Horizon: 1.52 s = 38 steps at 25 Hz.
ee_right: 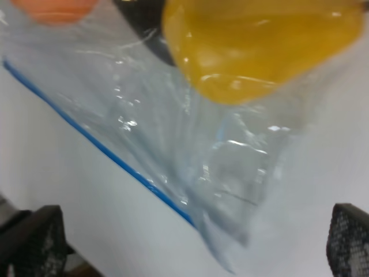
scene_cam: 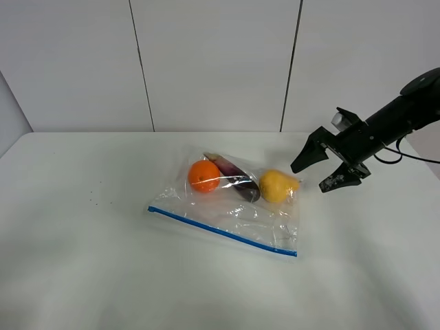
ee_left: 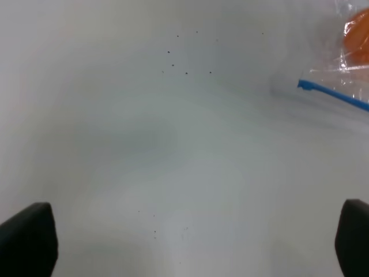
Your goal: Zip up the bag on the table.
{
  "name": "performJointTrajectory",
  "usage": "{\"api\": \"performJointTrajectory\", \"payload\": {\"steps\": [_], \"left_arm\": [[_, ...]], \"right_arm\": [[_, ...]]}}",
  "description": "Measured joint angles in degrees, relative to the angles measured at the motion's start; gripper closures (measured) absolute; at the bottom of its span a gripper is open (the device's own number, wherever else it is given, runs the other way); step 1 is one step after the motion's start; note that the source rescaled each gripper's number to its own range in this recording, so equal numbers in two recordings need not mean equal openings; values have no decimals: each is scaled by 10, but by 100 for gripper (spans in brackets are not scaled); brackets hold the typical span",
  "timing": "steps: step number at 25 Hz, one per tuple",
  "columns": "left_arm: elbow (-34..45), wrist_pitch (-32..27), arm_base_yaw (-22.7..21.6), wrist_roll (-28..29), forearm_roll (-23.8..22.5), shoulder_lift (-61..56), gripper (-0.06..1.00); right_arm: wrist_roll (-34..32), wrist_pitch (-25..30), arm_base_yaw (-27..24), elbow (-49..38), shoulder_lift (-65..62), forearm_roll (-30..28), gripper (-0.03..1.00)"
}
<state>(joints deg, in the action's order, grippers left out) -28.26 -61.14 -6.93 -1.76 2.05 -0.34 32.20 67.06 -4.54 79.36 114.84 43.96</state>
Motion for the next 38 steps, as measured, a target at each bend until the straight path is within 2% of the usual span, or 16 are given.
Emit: {"api": "performJointTrajectory", "payload": {"steps": [5,9,13,18,20,31,38], "left_arm": [[0,0,0,0,0,0,-6],[0,0,0,0,0,0,-6],[0,0,0,0,0,0,-6],[0,0,0,0,0,0,-6],[0,0,0,0,0,0,-6],[0,0,0,0,0,0,-6],[0,0,0,0,0,0,-6]], "right_arm": [[-50,-24,0,1,-36,-76,-3],[-119,-35,0,1,-57,-151,-3],[-198,-41,0,1,-73,-259,-3],[-296,-48,0,1,-88,-427,-3],[-317,-51,0,1,-94,-468,-3],[-329,-69,0,1,-101,-469,-3],[-292,-66,0,-5,-126,-414,-3]]}}
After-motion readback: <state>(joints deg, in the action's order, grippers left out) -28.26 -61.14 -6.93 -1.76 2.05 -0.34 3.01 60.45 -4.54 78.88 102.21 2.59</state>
